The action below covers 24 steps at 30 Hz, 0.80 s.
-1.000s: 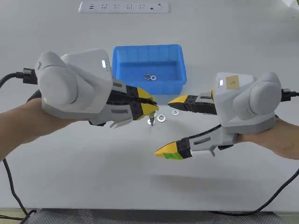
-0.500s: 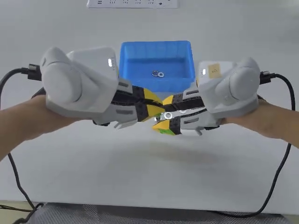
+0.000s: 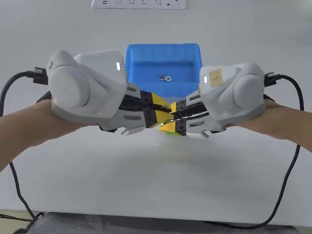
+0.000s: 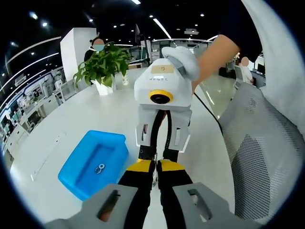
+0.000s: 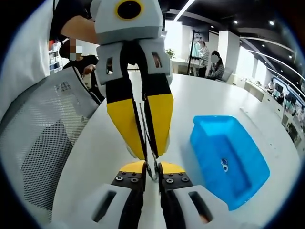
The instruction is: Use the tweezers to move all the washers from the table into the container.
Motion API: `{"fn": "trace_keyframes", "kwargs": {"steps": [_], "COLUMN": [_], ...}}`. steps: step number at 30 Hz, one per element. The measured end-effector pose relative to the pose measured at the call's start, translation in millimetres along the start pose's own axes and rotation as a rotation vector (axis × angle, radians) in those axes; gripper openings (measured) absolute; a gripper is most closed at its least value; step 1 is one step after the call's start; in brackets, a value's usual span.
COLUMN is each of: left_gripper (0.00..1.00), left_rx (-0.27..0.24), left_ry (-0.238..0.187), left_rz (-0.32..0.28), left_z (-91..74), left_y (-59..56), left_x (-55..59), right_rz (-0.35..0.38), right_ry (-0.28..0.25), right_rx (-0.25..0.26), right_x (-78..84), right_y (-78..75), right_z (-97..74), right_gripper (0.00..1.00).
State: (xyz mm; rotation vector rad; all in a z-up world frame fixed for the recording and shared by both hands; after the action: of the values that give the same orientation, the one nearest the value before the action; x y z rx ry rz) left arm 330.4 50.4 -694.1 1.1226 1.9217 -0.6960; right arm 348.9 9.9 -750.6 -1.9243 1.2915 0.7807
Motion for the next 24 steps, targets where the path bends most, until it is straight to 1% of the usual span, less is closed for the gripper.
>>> {"fn": "trace_keyframes", "kwargs": {"steps": [2, 3, 4, 7, 9, 12, 14, 17, 19, 24], "left_gripper": [0.08, 0.08, 0.08, 0.08, 0.08, 0.09, 0.1, 0.16, 0.17, 0.19], "left_rx": [-0.004, -0.006, -0.004, -0.009, -0.008, 0.005, 0.003, 0.029, 0.03, 0.026], "left_ry": [-0.002, -0.008, -0.019, -0.023, -0.023, -0.029, -0.021, -0.009, -0.001, -0.007], "left_rz": [-0.001, -0.018, -0.056, -0.047, -0.05, -0.091, -0.071, -0.081, -0.069, -0.082], "left_z": [0.4, 0.6, 1.0, 1.5, 1.6, 1.3, 1.3, 2.1, 2.3, 1.0], "left_y": [1.7, 2.6, 3.2, 3.3, 2.9, 3.7, 3.8, 0.7, 0.5, 1.5], "left_x": [-0.2, -0.3, 0.0, 0.3, 0.2, 0.8, 1.3, 2.3, 3.0, 2.2], "right_rz": [-0.005, -0.004, -0.001, -0.002, -0.012, -0.012, -0.004, -0.005, -0.005, 0.001], "right_ry": [0.002, 0.001, 0.0, -0.002, -0.003, -0.014, -0.018, -0.019, -0.02, -0.021], "right_rx": [0.003, 0.004, 0.004, 0.01, 0.015, 0.026, 0.033, 0.035, 0.035, 0.04], "right_x": [-0.5, -0.8, -0.7, -0.8, -2.1, -1.6, -1.2, -1.8, -1.9, -1.1], "right_y": [-0.4, -0.2, -0.2, 0.0, 1.8, 2.8, 1.9, 1.9, 1.8, 0.1], "right_z": [-0.2, -0.4, -0.5, -1.2, -1.8, -2.8, -3.1, -3.6, -3.8, -3.9], "right_gripper": [0.1, 0.1, 0.1, 0.1, 0.1, 0.1, 0.1, 0.1, 0.09, 0.09]}}
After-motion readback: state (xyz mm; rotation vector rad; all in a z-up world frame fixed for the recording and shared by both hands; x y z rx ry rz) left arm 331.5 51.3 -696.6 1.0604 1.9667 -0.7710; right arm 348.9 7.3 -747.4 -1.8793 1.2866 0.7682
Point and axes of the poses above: the centre of the closed fingertips' face, and the gripper's own axes: z roughly forward along the fingers, y roughly to its left, x roughly out of its underside, the point moved 5 cm from there along -z, roughly backward along the fingers, and after that the axes turned 11 degrees about -z, right-handed, at the moved point
